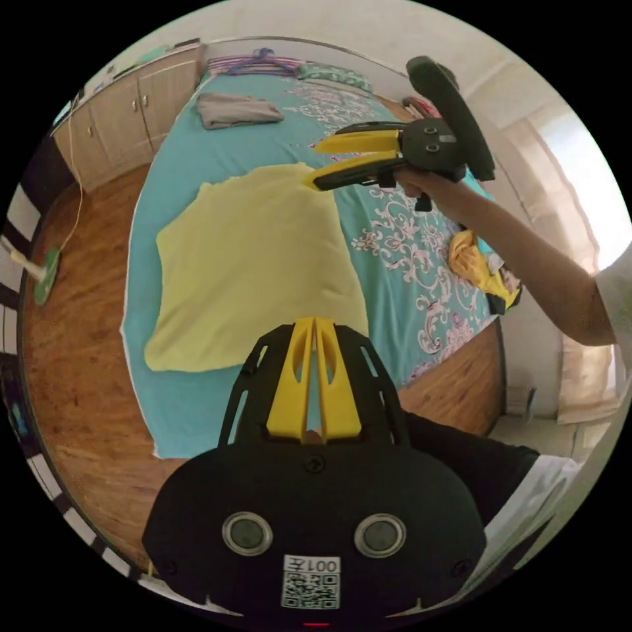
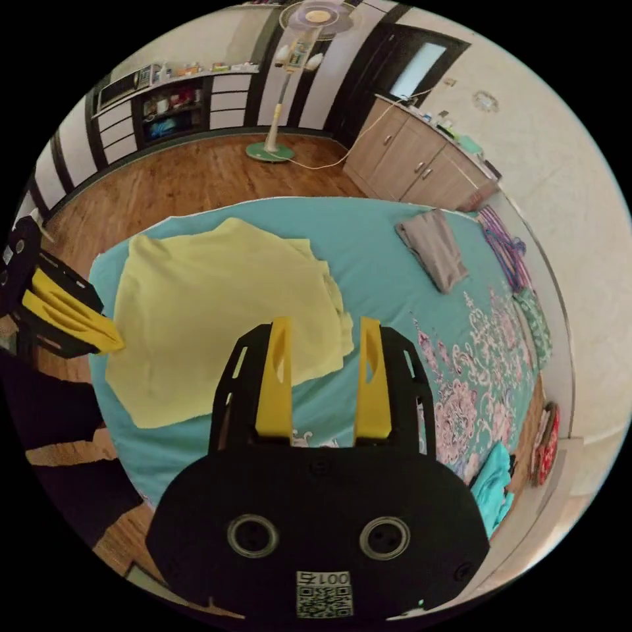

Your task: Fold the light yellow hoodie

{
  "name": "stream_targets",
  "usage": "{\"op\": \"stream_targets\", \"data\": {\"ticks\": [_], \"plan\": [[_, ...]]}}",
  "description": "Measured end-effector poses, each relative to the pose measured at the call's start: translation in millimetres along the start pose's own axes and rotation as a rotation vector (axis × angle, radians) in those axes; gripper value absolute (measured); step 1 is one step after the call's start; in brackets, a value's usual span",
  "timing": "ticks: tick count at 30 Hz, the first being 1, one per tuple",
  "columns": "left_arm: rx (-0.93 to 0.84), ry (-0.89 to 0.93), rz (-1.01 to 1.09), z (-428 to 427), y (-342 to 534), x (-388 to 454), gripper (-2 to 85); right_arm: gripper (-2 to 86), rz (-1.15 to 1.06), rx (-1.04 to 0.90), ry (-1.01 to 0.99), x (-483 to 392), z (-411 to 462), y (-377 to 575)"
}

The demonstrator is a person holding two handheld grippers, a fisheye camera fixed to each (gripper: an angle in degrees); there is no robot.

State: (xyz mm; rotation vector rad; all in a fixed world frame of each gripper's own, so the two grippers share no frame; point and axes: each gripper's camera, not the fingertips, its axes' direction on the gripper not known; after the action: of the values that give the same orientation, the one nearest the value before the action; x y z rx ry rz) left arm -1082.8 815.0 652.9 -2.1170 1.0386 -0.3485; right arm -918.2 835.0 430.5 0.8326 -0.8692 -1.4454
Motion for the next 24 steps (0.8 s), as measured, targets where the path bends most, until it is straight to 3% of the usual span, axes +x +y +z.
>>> {"op": "stream_targets", "data": {"ticks": [3, 6, 10, 14, 19, 24], "plan": [[-0.018, 0.196, -0.215, 4.1, 2.9, -14.8, -0.1, 12.4, -0.065, -0.058, -0.191, 24.6, 34.8, 0.2], [0.075, 0.350, -0.446, 10.2, 6.3, -27.2, 1.4, 12.2, -0.113, -0.085, -0.340, 53.0, 54.6, 9.1], [0.123, 0.308, -0.560, 13.4, -4.5, -24.1, 0.5, 10.6, -0.212, -0.163, -0.534, 92.2, 82.4, 18.6], [0.174, 0.280, -0.671, 20.1, -14.5, -17.8, 0.8, 5.8, -0.176, -0.245, -0.795, 121.2, 121.3, 25.7], [0.248, 0.290, -0.778, 35.1, -21.8, -25.1, -0.6, 3.2, -0.229, -0.216, -0.765, 138.8, 117.3, 51.6], [0.385, 0.398, -0.826, 46.5, -9.2, -27.8, -0.9, 3.1, 0.017, -0.218, -1.000, 176.7, 169.1, 107.6]]}}
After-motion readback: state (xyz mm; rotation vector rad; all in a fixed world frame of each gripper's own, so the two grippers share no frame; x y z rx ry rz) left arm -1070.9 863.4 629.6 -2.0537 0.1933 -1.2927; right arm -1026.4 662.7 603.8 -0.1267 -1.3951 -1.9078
